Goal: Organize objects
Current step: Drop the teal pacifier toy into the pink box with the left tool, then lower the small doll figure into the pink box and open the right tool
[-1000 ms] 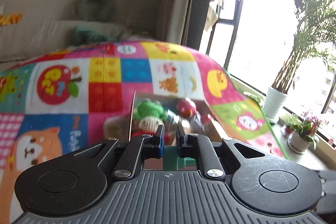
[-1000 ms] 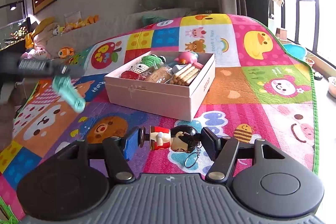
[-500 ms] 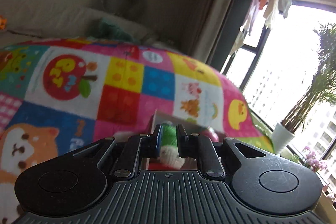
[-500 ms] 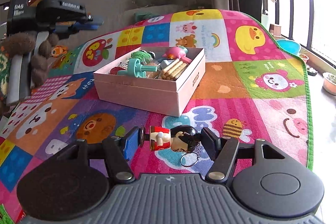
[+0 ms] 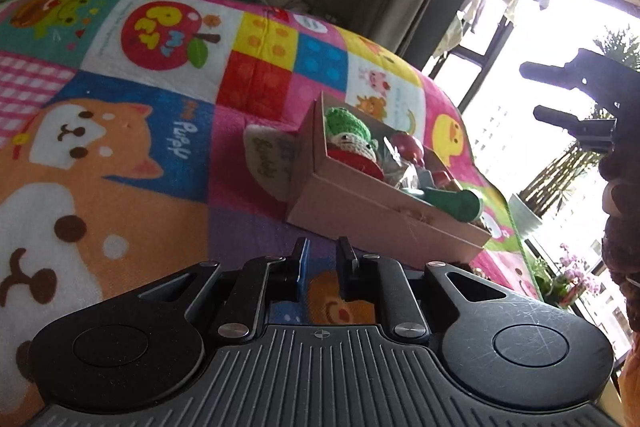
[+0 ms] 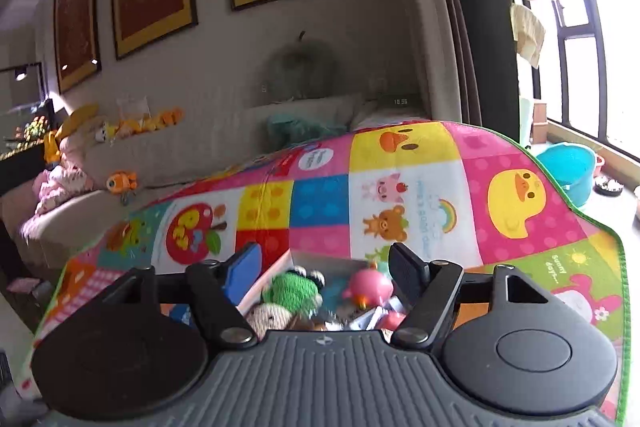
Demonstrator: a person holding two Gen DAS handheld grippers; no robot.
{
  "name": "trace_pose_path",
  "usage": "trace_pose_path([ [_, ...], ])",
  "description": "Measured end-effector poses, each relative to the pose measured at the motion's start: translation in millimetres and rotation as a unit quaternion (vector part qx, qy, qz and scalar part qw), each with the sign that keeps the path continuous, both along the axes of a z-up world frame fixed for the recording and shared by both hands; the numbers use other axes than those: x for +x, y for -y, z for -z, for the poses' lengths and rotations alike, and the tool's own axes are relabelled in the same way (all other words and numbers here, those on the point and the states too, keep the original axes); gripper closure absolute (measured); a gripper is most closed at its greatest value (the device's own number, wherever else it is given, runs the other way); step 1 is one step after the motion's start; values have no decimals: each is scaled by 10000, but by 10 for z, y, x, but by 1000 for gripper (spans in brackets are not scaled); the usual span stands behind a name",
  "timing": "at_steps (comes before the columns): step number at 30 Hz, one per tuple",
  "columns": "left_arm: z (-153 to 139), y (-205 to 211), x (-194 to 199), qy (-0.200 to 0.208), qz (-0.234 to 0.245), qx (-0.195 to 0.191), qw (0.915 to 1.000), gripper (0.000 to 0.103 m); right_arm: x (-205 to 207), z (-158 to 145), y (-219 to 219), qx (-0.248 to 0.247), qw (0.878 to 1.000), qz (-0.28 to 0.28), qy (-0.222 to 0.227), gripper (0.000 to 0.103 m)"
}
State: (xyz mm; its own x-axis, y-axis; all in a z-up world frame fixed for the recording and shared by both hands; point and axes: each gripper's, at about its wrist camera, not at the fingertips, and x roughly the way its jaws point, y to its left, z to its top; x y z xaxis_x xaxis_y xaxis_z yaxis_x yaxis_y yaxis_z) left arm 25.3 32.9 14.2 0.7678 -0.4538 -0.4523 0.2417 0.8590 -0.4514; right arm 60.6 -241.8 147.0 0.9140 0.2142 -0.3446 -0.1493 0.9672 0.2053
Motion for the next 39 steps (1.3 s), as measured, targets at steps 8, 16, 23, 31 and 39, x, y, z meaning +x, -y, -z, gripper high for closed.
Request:
trace_pose_path([
  [8, -61, 44, 167, 38, -17, -284, 9996, 87, -325, 605, 124, -771, 9919, -283, -970, 18],
  [16, 183, 119, -81, -34, 260, -46, 9996, 87, -393, 1414, 73, -1167, 9724, -571, -1936, 18],
  [23, 219, -69, -178, 74, 21, -302, 9995, 87, -375, 1392, -151, -1344, 9658, -691, -2106, 40],
  [31, 256, -69, -151, 23, 119, -418, 9991, 87, -369, 396, -507, -1176, 9811, -1157, -1010, 40],
  [39, 273, -118, -144, -7, 125, -599, 9981, 87, 422, 193, -378, -784, 9854, -871, -1234, 38],
])
